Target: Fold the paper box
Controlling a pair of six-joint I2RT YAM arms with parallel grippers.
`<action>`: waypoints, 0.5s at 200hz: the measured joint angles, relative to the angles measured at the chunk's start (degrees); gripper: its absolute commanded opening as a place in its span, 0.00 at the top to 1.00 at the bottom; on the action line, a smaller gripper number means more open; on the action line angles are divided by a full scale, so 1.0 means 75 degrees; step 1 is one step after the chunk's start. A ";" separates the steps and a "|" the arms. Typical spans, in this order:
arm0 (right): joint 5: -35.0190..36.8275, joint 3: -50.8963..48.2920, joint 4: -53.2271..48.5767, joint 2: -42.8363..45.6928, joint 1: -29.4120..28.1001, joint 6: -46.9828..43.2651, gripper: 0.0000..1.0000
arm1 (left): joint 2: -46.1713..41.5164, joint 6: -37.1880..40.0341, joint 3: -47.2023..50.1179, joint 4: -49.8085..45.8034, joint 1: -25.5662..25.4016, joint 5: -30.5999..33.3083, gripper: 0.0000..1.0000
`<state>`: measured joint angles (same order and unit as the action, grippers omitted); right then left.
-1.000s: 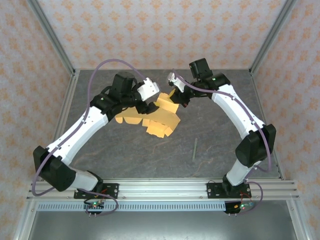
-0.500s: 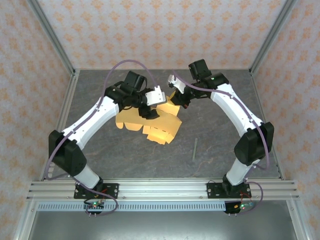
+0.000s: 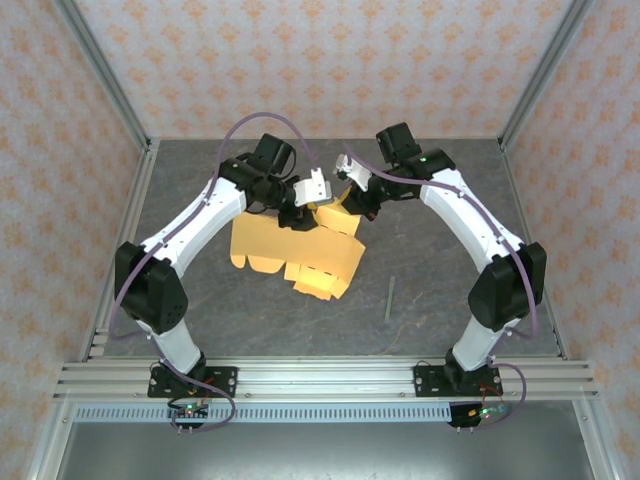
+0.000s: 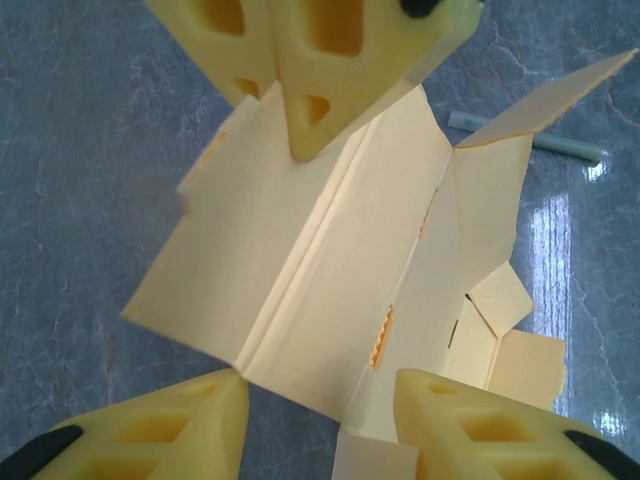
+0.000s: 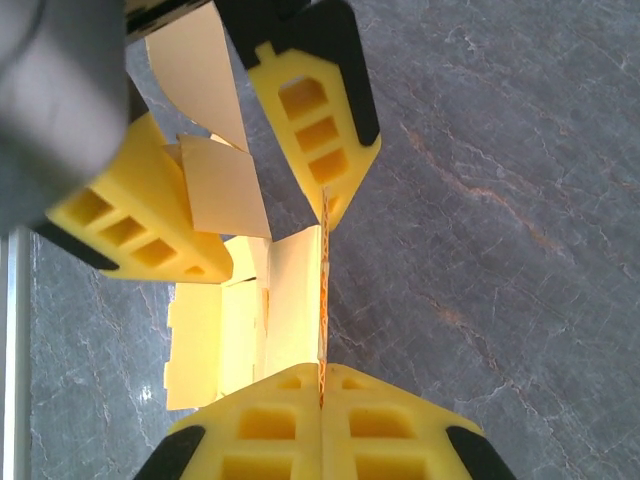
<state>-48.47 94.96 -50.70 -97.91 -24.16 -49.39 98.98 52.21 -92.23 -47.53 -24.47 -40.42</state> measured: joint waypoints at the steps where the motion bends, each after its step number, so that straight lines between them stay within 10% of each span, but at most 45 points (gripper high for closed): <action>1: 0.0000 -0.0003 0.0003 0.0000 0.0000 0.0000 1.00 | 0.0000 0.0000 0.0000 -0.0003 0.0006 -0.0009 0.60; 100: 0.0000 -0.0326 0.0117 0.0003 0.0067 0.0006 1.00 | 0.0682 -0.0029 -0.0315 -0.0125 0.0160 -0.0670 0.77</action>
<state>-48.47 92.51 -49.82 -97.89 -23.66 -49.34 104.09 51.99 -94.59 -48.47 -23.27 -45.45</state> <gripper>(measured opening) 0.046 0.245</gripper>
